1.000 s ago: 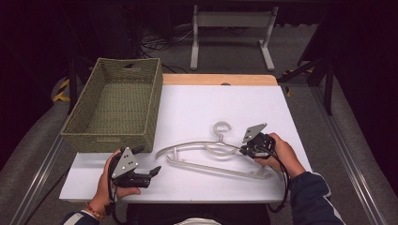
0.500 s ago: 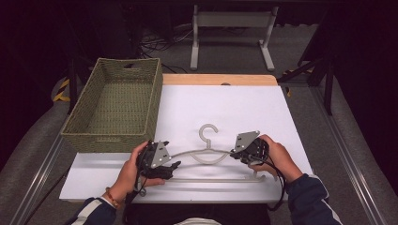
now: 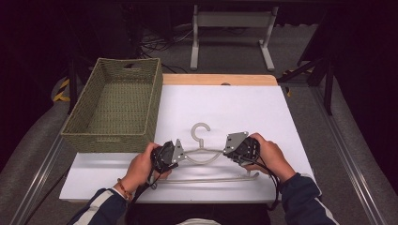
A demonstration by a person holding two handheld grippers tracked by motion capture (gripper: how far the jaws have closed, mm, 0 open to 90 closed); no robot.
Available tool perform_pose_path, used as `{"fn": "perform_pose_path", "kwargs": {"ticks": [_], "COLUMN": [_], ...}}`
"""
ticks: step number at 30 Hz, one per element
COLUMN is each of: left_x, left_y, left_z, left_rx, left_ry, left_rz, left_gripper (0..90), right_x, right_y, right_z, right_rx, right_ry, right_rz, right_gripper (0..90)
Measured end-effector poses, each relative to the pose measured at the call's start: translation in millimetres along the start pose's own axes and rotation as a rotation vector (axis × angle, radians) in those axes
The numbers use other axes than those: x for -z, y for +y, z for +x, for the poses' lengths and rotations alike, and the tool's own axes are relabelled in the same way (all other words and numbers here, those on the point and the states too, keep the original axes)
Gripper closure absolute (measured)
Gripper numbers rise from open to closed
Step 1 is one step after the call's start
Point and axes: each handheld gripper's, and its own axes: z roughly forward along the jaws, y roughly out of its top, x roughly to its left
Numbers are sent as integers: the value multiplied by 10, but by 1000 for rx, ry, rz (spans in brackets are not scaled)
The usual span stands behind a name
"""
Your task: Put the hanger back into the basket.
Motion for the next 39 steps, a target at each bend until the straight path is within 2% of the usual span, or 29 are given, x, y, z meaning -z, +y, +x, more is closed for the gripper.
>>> {"fn": "perform_pose_path", "kwargs": {"ticks": [3,5,7,8,9,11,12,13,15,17,18,19,20,22,25,26,28,30,31,32,36,38,39], "left_x": [7,15,39,50,67,93,103,114,127,134,147,154,165,181,225,240,262,284,300,312,346,365,374], "left_y": [2,12,17,16,17,18,13,11,-12,-29,-47,-59,-75,-91,-113,-122,-138,-150,-156,-157,-161,-161,-161], "left_z": [3,-7,-6,-3,-2,7,6,16,34,65,68,83,93,114,134,141,162,179,186,193,211,214,225], "left_rx": [-5,-17,-27,-19,-11,-20,-6,-10,23,22,40,40,57,65,93,102,117,130,132,138,154,154,158], "left_ry": [-5,9,20,18,17,21,17,21,23,17,21,22,21,21,40,45,47,52,61,62,65,81,69], "left_rz": [7,18,17,9,9,-1,-13,-12,-33,-43,-49,-62,-72,-93,-122,-133,-143,-153,-162,-166,-181,-193,-200], "left_gripper": [785,789,792,795,796,803,806,808,814,814,815,815,815,815,815,815,815,815,816,815,815,816,815], "right_x": [2,0,-2,6,15,36,54,74,129,188,227,276,314,411,520,575,655,707,721,729,677,633,608], "right_y": [4,8,30,40,46,56,60,63,58,40,27,7,-9,-63,-164,-233,-370,-504,-567,-641,-814,-881,-915], "right_z": [2,5,10,7,7,0,-4,-5,-14,-33,-35,-47,-56,-68,-90,-105,-129,-136,-130,-123,-53,-9,11], "right_rx": [-8,-5,0,-5,-15,-15,-22,-25,-55,-68,-76,-96,-111,-150,-216,-269,-359,-420,-450,-475,-497,-512,-512], "right_ry": [-4,-2,-25,-47,-52,-68,-86,-101,-146,-159,-173,-192,-206,-270,-331,-361,-414,-467,-492,-491,-519,-535,-535], "right_rz": [-1,0,5,-1,-7,-22,-33,-44,-76,-100,-120,-147,-165,-218,-286,-323,-392,-422,-441,-456,-480,-499,-500], "right_gripper": [825,824,818,812,810,789,779,762,680,681,653,624,570,507,374,314,278,202,195,176,144,143,143]}}
